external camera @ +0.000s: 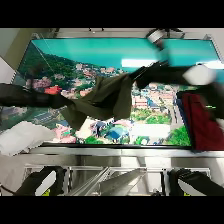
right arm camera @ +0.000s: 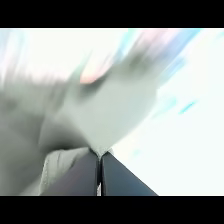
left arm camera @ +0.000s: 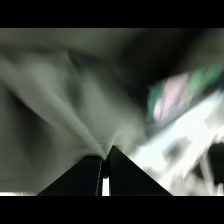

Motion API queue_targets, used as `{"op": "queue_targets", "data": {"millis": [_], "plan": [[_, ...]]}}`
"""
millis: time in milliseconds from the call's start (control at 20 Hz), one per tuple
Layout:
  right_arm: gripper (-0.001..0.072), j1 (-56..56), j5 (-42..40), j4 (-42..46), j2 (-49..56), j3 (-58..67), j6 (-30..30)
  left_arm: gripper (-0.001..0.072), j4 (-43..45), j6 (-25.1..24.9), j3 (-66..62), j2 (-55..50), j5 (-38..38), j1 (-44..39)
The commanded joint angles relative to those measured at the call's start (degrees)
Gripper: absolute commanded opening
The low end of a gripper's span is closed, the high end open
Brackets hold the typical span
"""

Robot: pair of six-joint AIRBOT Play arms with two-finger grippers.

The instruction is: Fold the shirts.

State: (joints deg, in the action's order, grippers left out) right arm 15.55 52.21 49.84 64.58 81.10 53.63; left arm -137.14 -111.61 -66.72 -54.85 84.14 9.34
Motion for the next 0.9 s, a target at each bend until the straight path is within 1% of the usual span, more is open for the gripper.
{"op": "queue_targets", "data": {"millis": [0, 100, 150, 200, 250, 350, 400, 450, 500, 650, 750, 850], "plan": [[0.0015, -12.9, -2.2, 0.0, -20.9, 4.3, 2.8, 0.0019, -6.6, 1.7, -19.8, 8.3, 5.1, 11.3], [0.0015, -15.5, -2.2, 0.0, -29.9, 4.3, 2.8, 0.0018, -6.4, 1.7, -29.5, 12.7, 2.6, 16.4], [0.0015, -16.0, -3.7, 0.2, -33.9, 4.3, 2.8, 0.0018, -6.3, 1.5, -33.4, 14.0, 1.6, 18.8], [0.0015, -16.3, -5.5, 0.3, -36.5, 4.3, 2.8, 0.0018, -4.2, 1.5, -37.1, 14.8, 0.7, 21.2], [0.0015, -16.3, -7.1, 1.4, -37.8, 4.3, 2.8, 0.0018, -1.4, 1.5, -39.4, 14.9, 0.1, 22.9], [0.0015, -16.3, -6.0, 2.1, -35.1, 4.1, 3.0, 0.0018, 0.5, 1.5, -40.7, 11.7, -0.5, 24.5], [0.0015, -16.3, -3.8, 1.9, -31.1, 3.8, 4.3, 0.0018, -1.1, 0.6, -39.5, 8.8, -0.8, 23.5], [0.0015, -16.1, -1.4, 1.6, -25.4, 3.2, 5.9, 0.0018, -4.1, -2.1, -37.1, 5.2, -1.2, 21.2], [0.0015, -16.1, -0.3, 0.7, -19.8, 2.2, 6.7, 0.0018, -4.6, -4.1, -34.3, 0.9, -2.3, 16.9], [0.0016, -15.6, -0.2, -3.0, -0.4, -1.9, 6.6, 0.0019, 1.0, -8.9, -27.9, -14.5, -5.2, 3.9], [0.0016, -15.2, -1.8, -3.1, 13.0, -2.5, 6.6, 0.0019, 5.6, -9.5, -26.4, -27.2, -8.7, -1.9], [0.0016, -15.2, -8.2, -3.5, 24.0, -2.3, 6.2, 0.0019, 7.8, -9.3, -30.4, -41.3, -9.6, -4.3]]}}
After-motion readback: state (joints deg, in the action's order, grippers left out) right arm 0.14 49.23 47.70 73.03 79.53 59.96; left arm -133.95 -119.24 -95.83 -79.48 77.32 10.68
